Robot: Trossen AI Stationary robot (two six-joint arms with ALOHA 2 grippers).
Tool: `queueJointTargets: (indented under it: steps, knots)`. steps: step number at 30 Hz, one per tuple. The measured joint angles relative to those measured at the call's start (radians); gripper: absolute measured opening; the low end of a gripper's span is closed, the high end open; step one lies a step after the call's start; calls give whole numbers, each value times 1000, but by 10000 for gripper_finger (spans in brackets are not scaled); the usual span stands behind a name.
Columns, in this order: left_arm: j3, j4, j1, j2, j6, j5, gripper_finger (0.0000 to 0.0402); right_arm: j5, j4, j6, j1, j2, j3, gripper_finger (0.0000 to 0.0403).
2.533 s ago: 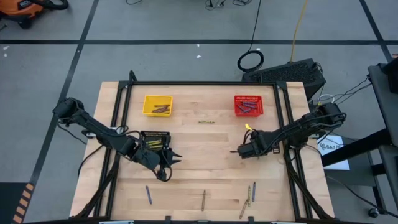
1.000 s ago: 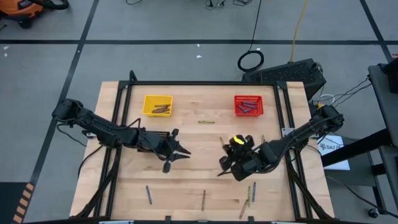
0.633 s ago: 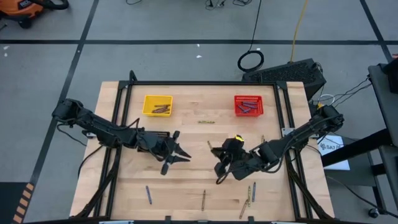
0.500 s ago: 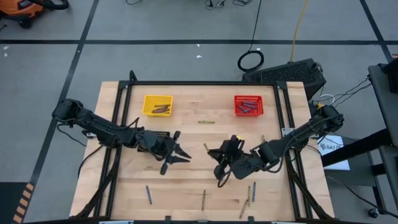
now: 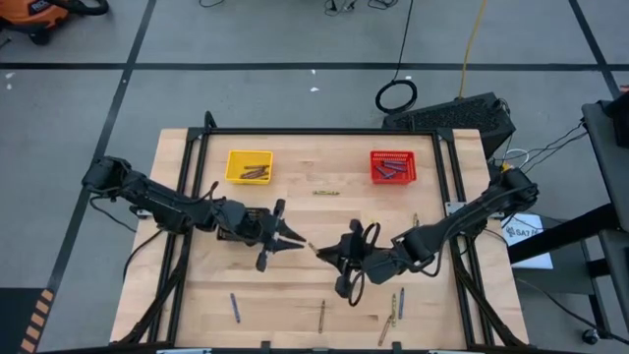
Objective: Sort crayons
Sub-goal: Put the green crayon into the black bin
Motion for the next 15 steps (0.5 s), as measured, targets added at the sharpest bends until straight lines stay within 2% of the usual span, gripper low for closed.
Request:
queueJointTargets:
  steps: [15]
  knots:
    - [0,14,10,0,-54,23,66,2,89,-54,-52,21,0,8]
